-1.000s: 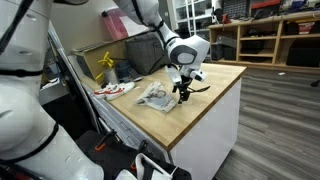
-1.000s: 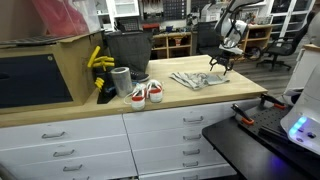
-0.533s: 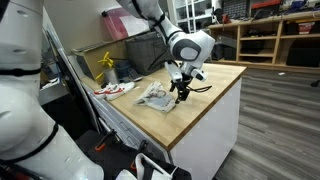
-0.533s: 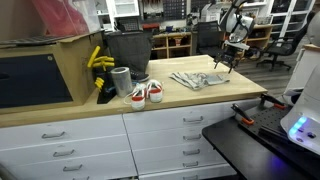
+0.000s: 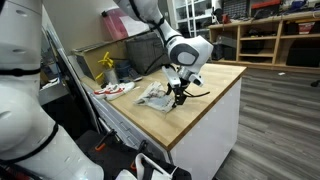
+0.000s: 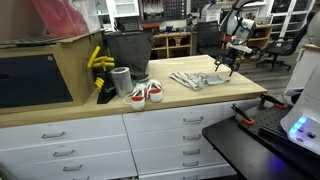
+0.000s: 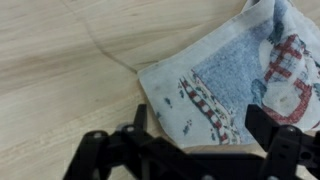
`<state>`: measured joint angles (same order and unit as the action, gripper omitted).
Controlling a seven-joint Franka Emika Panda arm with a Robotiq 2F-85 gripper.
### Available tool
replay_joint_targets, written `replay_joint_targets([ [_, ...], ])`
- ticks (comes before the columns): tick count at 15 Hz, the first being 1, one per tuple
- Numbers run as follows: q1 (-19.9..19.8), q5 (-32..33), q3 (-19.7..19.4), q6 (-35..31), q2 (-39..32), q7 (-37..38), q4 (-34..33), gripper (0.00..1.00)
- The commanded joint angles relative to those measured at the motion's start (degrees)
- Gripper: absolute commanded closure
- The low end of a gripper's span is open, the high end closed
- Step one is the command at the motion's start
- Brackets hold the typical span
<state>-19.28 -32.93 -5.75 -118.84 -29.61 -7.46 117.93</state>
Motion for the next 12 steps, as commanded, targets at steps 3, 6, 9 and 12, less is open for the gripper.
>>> replay_joint_targets([
  [3,-0.4,-3.8,0.7,-2.6,1.5,-4.6,2.2,0.00],
  [6,-0.3,-5.7,1.0,-4.4,1.2,-7.1,2.8,0.00],
  [9,-0.3,-8.0,1.6,-6.3,0.9,-9.6,3.6,0.00],
  [12,-0.7,-11.5,2.4,-7.2,0.9,-13.2,4.3,0.26],
])
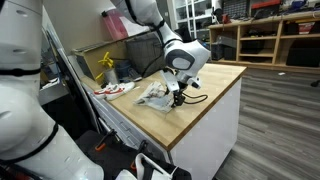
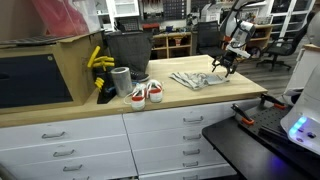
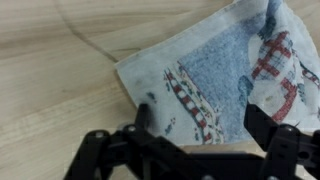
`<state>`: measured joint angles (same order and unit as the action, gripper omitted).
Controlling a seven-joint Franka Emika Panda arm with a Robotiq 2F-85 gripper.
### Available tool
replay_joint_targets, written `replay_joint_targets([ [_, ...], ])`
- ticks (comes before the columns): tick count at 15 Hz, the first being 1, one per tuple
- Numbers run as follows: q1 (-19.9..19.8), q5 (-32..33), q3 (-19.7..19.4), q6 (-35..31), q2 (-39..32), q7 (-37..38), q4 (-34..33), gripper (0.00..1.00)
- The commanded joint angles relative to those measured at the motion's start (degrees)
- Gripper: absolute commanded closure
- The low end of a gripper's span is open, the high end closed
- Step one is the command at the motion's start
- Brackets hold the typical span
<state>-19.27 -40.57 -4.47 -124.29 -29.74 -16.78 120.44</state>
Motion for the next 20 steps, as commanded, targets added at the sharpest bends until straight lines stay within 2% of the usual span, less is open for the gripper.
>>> replay_joint_targets([
  [1,-0.8,-5.2,1.2,-2.0,1.1,-5.2,2.1,0.32],
  [9,-0.7,-8.5,0.4,-0.5,1.3,-10.4,2.6,0.95],
  [10,-0.8,-8.3,0.3,-0.2,1.3,-10.4,2.5,0.99],
  [14,-0.5,-7.2,-0.1,1.5,2.8,-9.3,2.6,0.98],
  [20,2.9,-2.8,-0.5,5.3,9.0,-3.3,3.6,0.98],
])
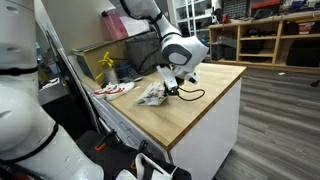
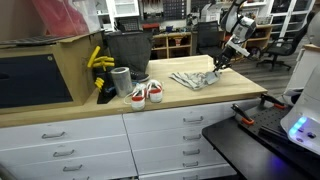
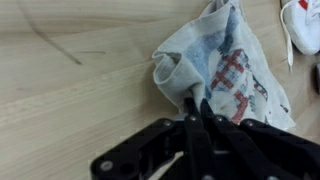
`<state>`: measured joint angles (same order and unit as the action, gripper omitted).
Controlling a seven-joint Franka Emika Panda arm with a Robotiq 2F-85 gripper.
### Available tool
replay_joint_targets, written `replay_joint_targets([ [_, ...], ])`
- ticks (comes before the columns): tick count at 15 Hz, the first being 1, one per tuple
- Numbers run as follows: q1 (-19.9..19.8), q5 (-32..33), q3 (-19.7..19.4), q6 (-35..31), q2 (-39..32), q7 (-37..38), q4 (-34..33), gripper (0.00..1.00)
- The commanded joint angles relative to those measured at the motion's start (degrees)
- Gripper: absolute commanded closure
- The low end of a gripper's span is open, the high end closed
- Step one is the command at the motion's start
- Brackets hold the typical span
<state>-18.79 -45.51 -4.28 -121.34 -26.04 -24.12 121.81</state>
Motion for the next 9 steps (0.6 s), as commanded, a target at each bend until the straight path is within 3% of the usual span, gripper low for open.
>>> replay_joint_targets([
  [1,3.2,3.1,-0.7,2.8,6.4,5.6,2.2,0.98],
  [9,7.4,12.4,-0.8,5.4,9.8,16.5,0.3,0.98],
])
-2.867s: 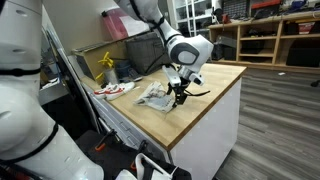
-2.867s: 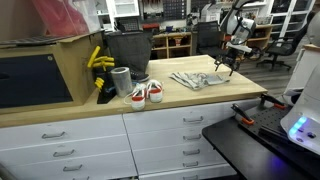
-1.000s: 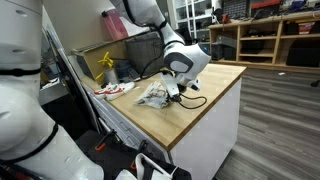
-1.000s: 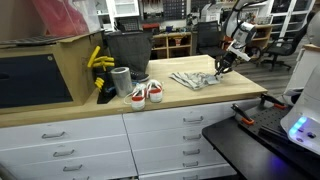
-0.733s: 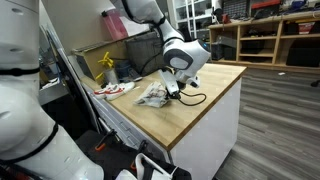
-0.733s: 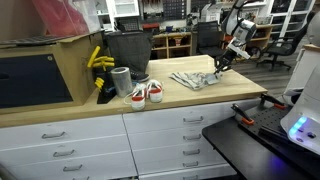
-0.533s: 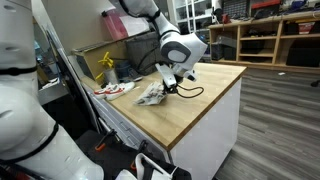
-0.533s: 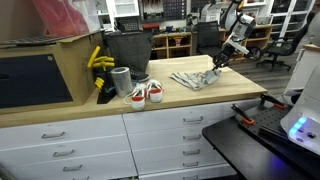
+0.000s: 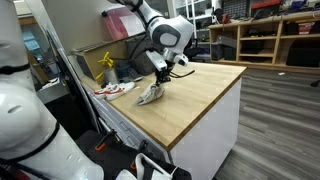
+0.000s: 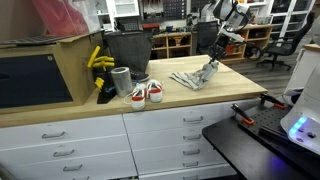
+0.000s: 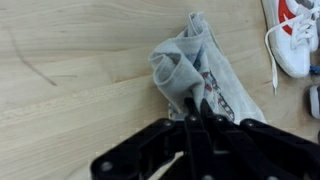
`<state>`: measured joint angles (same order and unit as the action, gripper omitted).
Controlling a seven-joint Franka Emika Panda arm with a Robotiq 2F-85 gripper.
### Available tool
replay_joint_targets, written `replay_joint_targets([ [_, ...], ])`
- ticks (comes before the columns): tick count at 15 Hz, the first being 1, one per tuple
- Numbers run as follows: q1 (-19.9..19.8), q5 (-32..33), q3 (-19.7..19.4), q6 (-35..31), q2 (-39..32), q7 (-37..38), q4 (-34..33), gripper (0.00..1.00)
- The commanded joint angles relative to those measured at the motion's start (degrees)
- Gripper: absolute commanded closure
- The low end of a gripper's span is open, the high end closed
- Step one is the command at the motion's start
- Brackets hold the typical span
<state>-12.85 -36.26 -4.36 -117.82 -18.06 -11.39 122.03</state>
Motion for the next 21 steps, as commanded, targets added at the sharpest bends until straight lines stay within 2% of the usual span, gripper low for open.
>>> replay_joint_targets([
  [1,1.9,4.4,-0.7,2.0,1.9,4.8,-0.1,0.98],
  [9,3.3,11.0,-0.3,3.2,1.4,8.5,-1.4,0.98],
  [16,3.6,13.1,-0.3,5.3,1.4,9.6,-2.7,0.98],
  [21,4.9,14.4,-0.3,5.7,0.8,14.8,-4.0,0.98],
])
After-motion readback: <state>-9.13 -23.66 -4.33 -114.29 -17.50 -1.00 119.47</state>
